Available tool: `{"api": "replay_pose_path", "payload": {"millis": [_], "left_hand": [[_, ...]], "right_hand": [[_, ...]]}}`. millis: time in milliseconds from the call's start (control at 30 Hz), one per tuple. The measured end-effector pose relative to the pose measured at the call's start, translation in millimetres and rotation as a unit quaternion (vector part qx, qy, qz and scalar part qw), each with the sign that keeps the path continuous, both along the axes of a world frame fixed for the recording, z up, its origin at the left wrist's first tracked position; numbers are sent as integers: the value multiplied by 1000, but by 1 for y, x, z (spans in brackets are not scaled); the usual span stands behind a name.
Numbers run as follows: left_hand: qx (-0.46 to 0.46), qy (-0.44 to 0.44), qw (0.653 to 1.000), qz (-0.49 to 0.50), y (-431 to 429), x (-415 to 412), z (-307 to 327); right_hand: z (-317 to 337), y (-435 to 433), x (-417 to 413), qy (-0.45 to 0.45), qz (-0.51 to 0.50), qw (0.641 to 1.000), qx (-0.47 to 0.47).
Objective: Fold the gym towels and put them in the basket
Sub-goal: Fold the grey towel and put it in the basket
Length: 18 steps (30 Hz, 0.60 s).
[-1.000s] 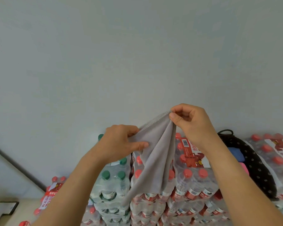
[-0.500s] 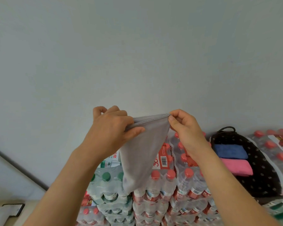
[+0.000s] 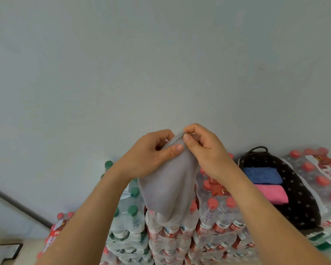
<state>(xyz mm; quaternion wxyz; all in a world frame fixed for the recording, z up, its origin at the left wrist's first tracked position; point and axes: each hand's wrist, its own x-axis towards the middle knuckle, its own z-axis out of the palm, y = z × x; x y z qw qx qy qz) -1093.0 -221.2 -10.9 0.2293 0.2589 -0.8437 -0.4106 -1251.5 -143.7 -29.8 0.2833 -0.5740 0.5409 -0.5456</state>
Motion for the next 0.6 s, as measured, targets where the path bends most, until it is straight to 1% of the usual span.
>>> {"api": "replay_pose_path", "payload": {"millis": [67,100,133,167,200,233,300,367,467,500,533,567,600], "left_hand": [[-72,0,997,3,7,-11,12],[-98,5,995,9,11,-16,20],[-111,16,994,16,14,-21,27],[-114,31,993,22,16,-25,33],[-113,45,992,28,16,-28,38],[-106,57,992,35,15,-32,41],[-86,60,992,63,10,-35,40],[-46,56,992,107,-2,-34,25],[80,58,974,203,-20,-26,-29],[118,44,963,238,-23,-24,-55],[143,18,953,266,-25,-22,-81],[155,-16,944,290,-24,-22,-107],[159,-52,936,311,-23,-22,-131]], "right_hand": [[0,11,-19,-101,70,991,57],[-4,17,-29,-118,111,982,100],[-10,24,-38,-93,142,974,149],[-20,29,-46,-46,161,965,200],[-30,34,-53,3,167,955,247],[-40,39,-60,33,163,944,286],[-59,49,-80,33,158,930,331],[-67,58,-103,-14,159,926,343],[-66,62,-138,-109,144,921,345],[-68,57,-150,-104,136,919,355],[-72,49,-161,-53,122,920,369],[-79,37,-171,28,102,918,382],[-89,24,-179,109,77,907,398]]}}
